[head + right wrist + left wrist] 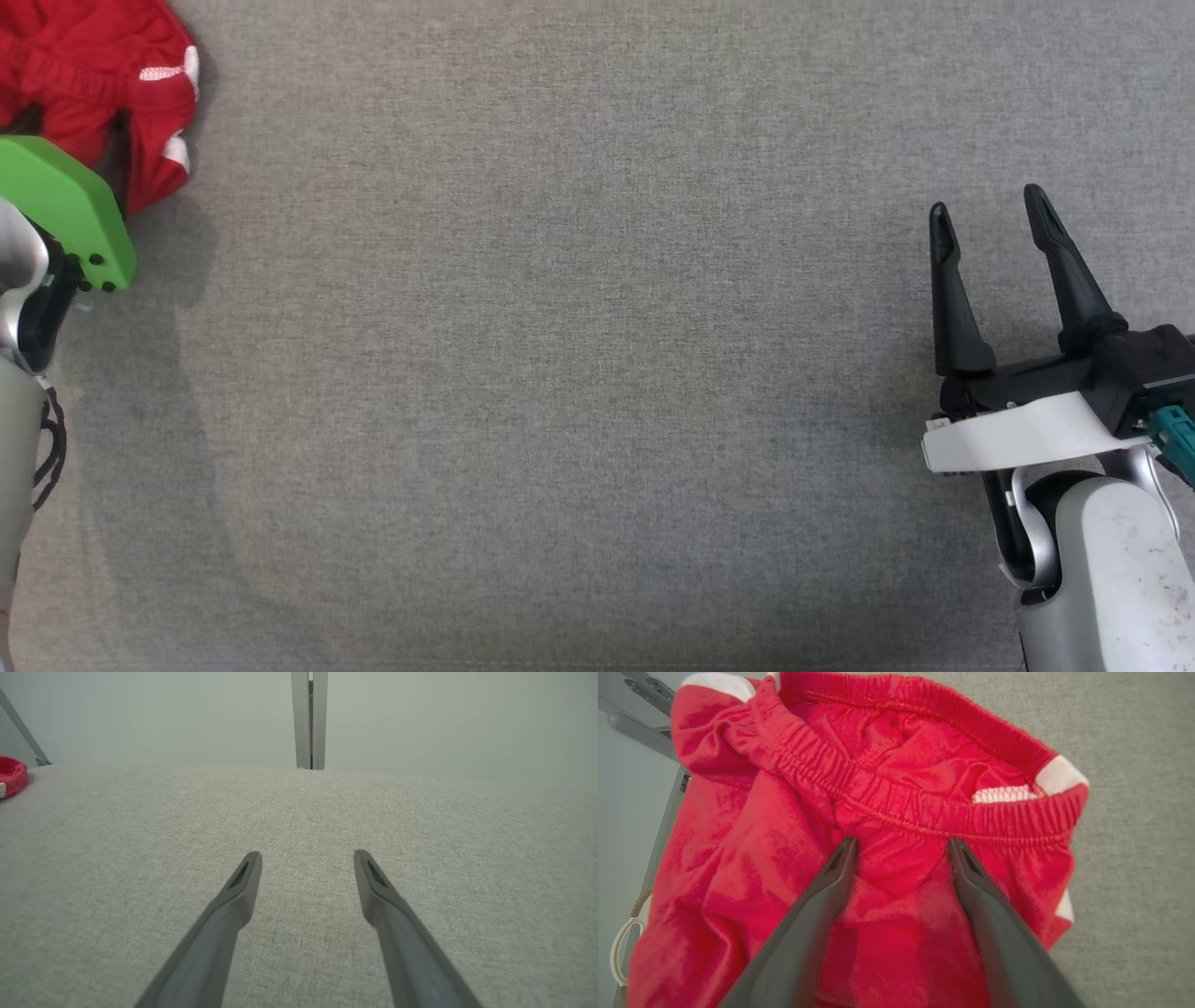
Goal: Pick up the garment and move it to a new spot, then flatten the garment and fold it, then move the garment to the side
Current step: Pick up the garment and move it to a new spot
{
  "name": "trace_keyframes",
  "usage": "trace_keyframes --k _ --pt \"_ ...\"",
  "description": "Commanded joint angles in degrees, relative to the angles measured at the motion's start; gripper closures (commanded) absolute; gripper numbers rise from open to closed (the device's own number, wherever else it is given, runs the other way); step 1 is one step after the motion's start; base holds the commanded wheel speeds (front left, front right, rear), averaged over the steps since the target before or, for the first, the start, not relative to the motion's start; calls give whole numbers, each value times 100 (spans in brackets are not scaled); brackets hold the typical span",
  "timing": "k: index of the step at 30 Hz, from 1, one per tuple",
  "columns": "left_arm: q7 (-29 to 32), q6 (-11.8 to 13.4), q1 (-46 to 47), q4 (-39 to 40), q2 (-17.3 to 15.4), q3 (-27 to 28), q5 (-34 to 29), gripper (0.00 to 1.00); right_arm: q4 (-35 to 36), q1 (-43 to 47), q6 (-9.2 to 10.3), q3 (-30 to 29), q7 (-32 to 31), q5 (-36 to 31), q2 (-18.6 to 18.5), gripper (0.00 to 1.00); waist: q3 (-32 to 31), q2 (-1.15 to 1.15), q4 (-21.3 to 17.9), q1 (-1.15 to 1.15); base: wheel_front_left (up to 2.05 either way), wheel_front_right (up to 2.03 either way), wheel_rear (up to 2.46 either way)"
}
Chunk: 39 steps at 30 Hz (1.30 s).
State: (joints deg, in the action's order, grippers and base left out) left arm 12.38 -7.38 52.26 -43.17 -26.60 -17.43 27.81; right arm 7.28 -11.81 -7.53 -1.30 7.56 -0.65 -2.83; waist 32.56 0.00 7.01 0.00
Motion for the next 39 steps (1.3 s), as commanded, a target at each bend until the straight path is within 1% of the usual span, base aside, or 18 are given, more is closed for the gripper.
trace_keyframes --k 1,2,3,4,5,6,10,13,18,22,24,28,32,39 --pt "25 -10 141 -97 -95 -79 60 0 41 -45 9 -20 -9 -13 -13 0 225 0 -143 0 0 0 0" --pt "33 -10 161 -148 -108 -115 107 0 40 -57 9 -29 -4 -4 -12 0 225 0 -137 0 0 0 0" --pt "27 -10 181 -214 -134 -162 161 18 29 -66 9 -32 10 9 -12 0 220 0 -129 0 0 0 0" --pt "29 -10 191 -265 -148 -203 188 53 10 -73 9 -25 24 21 -12 0 207 0 -122 0 0 0 0" --pt "27 -10 204 -313 -164 -254 222 68 -15 -76 9 -21 38 34 -12 0 186 0 -114 0 0 0 0" --pt "27 -10 208 -357 -191 -296 265 100 -44 -79 9 -10 56 48 -12 0 155 0 -108 0 0 0 0" --pt "-100 -9 257 -419 -311 -439 394 100 -156 -120 9 30 123 116 -12 0 -19 0 -116 0 0 0 0" --pt "-281 -9 291 -419 -389 -518 457 100 -308 -127 9 51 201 184 -12 0 -272 0 -160 0 0 0 0" --pt "-478 -10 407 -269 -677 -804 398 100 -665 -116 9 94 372 361 -13 0 -885 0 -356 0 0 0 0" --pt "-569 -10 470 45 -830 -1108 420 100 -995 -25 9 71 505 547 -13 0 -1425 0 -560 0 0 0 0" --pt "-627 -11 486 254 -845 -1249 472 100 -1165 40 9 70 564 623 -11 0 -1703 0 -673 0 0 0 0" --pt "-699 -11 441 729 -762 -1558 615 100 -1432 152 9 1 657 738 -11 0 -2173 0 -900 0 0 0 0" --pt "-780 -11 241 1255 -617 -1879 753 100 -1608 279 9 -124 716 811 -12 0 -2498 0 -1105 0 0 0 0" --pt "-1086 -8 -471 2111 -194 -2203 1165 100 -1779 471 9 -264 754 946 -12 0 -2670 0 -1400 0 0 0 0"
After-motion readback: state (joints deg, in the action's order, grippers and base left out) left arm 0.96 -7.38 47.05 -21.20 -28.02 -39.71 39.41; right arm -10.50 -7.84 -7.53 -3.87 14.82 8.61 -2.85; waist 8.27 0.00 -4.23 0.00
